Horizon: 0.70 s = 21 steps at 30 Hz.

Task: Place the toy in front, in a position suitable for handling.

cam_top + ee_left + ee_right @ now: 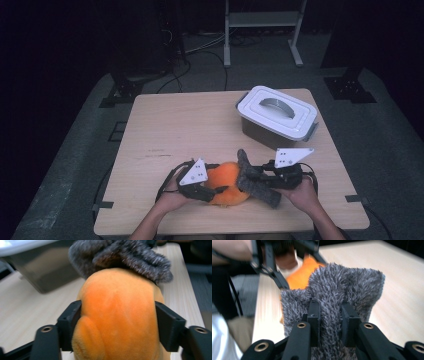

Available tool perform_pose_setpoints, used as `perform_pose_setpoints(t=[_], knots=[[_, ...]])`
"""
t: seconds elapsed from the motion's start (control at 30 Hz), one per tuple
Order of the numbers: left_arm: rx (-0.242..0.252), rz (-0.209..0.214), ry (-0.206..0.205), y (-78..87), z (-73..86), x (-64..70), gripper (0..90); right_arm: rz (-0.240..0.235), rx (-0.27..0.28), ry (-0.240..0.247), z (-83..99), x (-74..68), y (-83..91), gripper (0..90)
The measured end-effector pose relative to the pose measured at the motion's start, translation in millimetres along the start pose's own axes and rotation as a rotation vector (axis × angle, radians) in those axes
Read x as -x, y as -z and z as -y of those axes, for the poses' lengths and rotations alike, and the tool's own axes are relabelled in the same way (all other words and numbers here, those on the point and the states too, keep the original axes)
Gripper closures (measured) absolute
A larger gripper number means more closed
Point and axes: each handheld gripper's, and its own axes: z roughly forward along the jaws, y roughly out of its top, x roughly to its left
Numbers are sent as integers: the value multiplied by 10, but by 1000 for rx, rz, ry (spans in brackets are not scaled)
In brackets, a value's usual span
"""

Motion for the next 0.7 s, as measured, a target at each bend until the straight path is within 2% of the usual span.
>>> perform_pose_setpoints(t=[0.07, 0.13, 0.2, 0.3, 0.37, 0.5, 0.6, 0.7], knots=[[1, 20, 15, -1, 8, -4, 253, -5, -50, 2, 62, 3, -70, 716], [2, 28, 23, 7, 14, -12, 228, -30, -49, -29, 94, 40, -61, 712], [0, 30, 25, 22, 40, -15, 208, -20, -88, -33, 137, 58, -38, 710], [7, 30, 29, 31, 53, -9, 208, -23, -112, -52, 198, 73, -11, 710], [7, 29, 34, 27, 49, -7, 207, -24, -86, -58, 168, 58, 16, 712], [11, 35, 38, 5, 33, 8, 200, -37, -15, -31, 7, -21, -25, 712], [3, 49, 56, 24, 40, -26, 180, -30, -36, -5, -19, -56, -123, 712], [25, 76, 100, 67, 45, -88, 179, -28, -43, -25, 26, -21, -107, 714]])
